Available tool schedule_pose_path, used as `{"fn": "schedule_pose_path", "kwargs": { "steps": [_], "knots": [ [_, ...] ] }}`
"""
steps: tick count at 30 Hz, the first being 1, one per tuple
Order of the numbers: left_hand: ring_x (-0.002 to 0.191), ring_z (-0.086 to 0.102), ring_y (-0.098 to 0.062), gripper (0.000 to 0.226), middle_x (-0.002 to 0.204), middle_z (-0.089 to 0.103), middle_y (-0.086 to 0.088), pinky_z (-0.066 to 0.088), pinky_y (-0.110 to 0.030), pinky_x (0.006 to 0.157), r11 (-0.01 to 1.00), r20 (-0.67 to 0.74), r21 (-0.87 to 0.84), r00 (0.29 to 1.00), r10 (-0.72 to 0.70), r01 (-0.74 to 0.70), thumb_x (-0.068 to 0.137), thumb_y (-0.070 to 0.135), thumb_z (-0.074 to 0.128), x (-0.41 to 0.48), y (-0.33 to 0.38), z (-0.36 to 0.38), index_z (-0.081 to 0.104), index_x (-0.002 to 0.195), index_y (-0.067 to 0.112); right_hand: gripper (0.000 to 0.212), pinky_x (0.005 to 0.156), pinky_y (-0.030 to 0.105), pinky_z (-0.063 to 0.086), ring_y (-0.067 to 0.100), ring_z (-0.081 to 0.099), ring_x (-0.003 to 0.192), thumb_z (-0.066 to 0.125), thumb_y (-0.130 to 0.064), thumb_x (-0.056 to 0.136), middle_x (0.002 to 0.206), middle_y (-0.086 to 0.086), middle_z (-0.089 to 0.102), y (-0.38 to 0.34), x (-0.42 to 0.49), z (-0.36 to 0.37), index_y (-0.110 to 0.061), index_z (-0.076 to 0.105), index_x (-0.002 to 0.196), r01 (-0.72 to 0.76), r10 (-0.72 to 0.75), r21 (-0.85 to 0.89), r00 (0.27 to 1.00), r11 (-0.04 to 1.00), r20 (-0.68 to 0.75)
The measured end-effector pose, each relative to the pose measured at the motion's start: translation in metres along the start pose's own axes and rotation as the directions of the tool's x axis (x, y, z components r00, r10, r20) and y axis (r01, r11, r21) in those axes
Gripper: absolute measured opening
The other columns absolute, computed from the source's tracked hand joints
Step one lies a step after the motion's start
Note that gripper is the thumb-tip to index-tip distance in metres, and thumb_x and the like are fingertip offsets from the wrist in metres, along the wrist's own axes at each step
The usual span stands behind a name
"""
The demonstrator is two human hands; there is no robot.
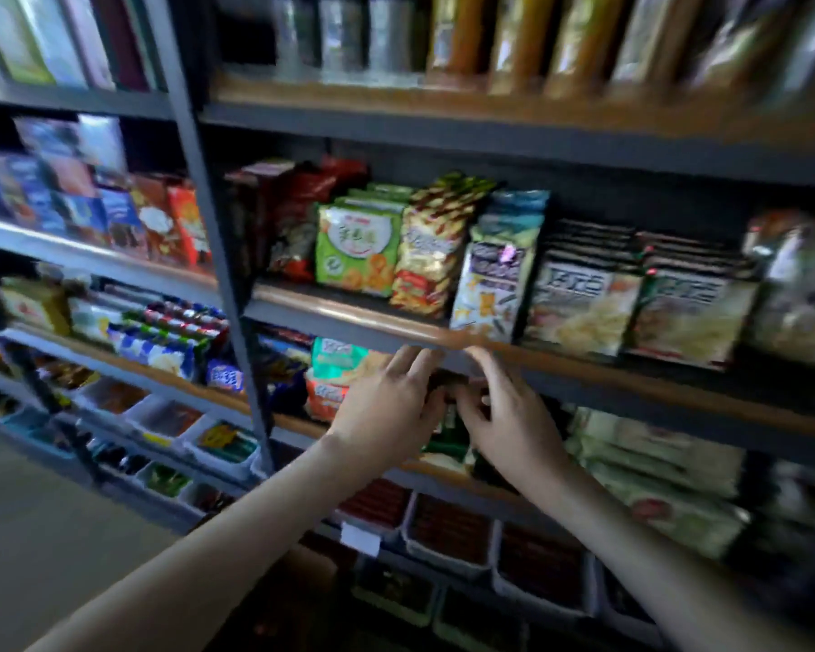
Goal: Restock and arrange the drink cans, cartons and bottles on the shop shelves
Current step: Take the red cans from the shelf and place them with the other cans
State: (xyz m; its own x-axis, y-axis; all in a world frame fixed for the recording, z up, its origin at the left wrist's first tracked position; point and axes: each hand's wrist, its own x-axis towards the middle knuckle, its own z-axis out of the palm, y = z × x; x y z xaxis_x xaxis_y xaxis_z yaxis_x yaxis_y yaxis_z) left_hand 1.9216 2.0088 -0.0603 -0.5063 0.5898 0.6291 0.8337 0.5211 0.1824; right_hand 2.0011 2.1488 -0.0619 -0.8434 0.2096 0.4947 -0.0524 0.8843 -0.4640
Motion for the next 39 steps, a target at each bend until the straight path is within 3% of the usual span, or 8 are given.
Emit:
{"fn": "schedule_pose_path", "kwargs": {
  "steps": [3,8,17,21,25,29,34,39],
  "knots": [
    [0.086,0.066,-0.030,0.037,0.108,0.064,-0.006,0.045,-0.030,0.050,0.984,-0.056,-0.063,0.985,0.161,-0.164,0.086,0.030,0.053,0.038,0.086,-0.003,0.060,0.118,0.013,0.046,0.067,0.030,0.053,0.019,0.066,0.091,0.057,-0.025,0.096,0.125,0.001,0.059,0.030,-0.035,-0.088,-0.018,0.046,0.139,-0.014,0.003,-0.079,0.991,0.997,-0.134],
    [0.075,0.064,-0.027,0.036,0.095,0.064,-0.005,0.047,-0.030,0.049,0.917,-0.235,-0.142,0.913,0.334,-0.372,0.088,0.033,0.044,0.088,0.260,0.026,0.063,0.110,0.012,0.039,0.074,0.035,0.055,0.021,0.065,0.097,0.060,-0.022,0.095,0.125,0.002,0.061,0.098,-0.104,-0.242,-0.014,0.051,0.132,-0.062,-0.019,-0.218,0.937,0.974,-0.350],
    [0.091,0.062,-0.031,0.037,0.107,0.062,-0.011,0.050,-0.035,0.065,0.858,-0.402,-0.283,0.865,0.299,-0.428,0.090,0.029,0.044,0.163,0.503,0.092,0.060,0.114,0.006,0.035,0.078,0.030,0.050,0.022,0.062,0.103,0.055,-0.019,0.096,0.121,0.006,0.061,0.217,-0.164,-0.431,-0.011,0.051,0.130,-0.179,-0.036,-0.348,0.847,0.920,-0.531],
    [0.102,0.058,-0.036,0.037,0.117,0.060,-0.019,0.049,-0.043,0.084,0.890,-0.498,-0.094,0.795,0.346,-0.446,0.089,0.024,0.050,0.219,0.525,0.092,0.060,0.115,0.000,0.041,0.086,0.033,0.053,0.021,0.061,0.107,0.055,-0.022,0.096,0.126,0.004,0.058,0.254,-0.144,-0.482,-0.013,0.047,0.135,-0.159,-0.086,-0.412,0.852,0.897,-0.517],
    [0.129,0.038,-0.037,0.048,0.136,0.050,-0.024,0.027,-0.049,0.110,0.905,-0.565,0.202,0.710,0.420,-0.374,0.084,0.023,0.054,0.283,0.511,0.087,0.056,0.125,-0.001,0.055,0.100,0.018,0.029,0.017,0.043,0.131,0.052,-0.025,0.098,0.143,0.003,0.044,0.279,-0.096,-0.520,-0.013,0.031,0.148,-0.111,-0.159,-0.522,0.882,0.846,-0.445],
    [0.130,0.037,-0.036,0.047,0.139,0.048,-0.022,0.024,-0.046,0.110,0.866,-0.555,0.254,0.668,0.496,-0.431,0.084,0.026,0.059,0.328,0.497,0.081,0.054,0.125,0.004,0.069,0.105,0.015,0.009,0.014,0.020,0.144,0.051,-0.027,0.099,0.157,0.001,0.022,0.295,-0.030,-0.544,-0.017,0.011,0.154,-0.065,-0.160,-0.546,0.921,0.835,-0.354],
    [0.126,0.044,-0.025,0.036,0.137,0.053,-0.008,0.024,-0.037,0.106,0.765,-0.534,0.272,0.570,0.625,-0.584,0.085,0.029,0.053,0.350,0.478,0.071,0.067,0.114,0.012,0.085,0.118,0.034,0.012,0.019,0.001,0.149,0.055,-0.031,0.097,0.161,-0.003,0.000,0.319,0.045,-0.566,-0.023,-0.007,0.155,-0.048,-0.050,-0.435,0.976,0.899,-0.211],
    [0.122,0.042,-0.019,0.039,0.139,0.046,0.000,0.020,-0.032,0.107,0.759,-0.544,0.268,0.557,0.627,-0.593,0.082,0.031,0.052,0.359,0.470,0.063,0.062,0.116,0.016,0.093,0.118,0.040,0.009,0.026,-0.008,0.149,0.055,-0.030,0.097,0.161,0.004,-0.014,0.337,0.088,-0.567,-0.022,-0.020,0.152,0.017,-0.003,-0.543,1.000,0.839,0.027]
  ]
}}
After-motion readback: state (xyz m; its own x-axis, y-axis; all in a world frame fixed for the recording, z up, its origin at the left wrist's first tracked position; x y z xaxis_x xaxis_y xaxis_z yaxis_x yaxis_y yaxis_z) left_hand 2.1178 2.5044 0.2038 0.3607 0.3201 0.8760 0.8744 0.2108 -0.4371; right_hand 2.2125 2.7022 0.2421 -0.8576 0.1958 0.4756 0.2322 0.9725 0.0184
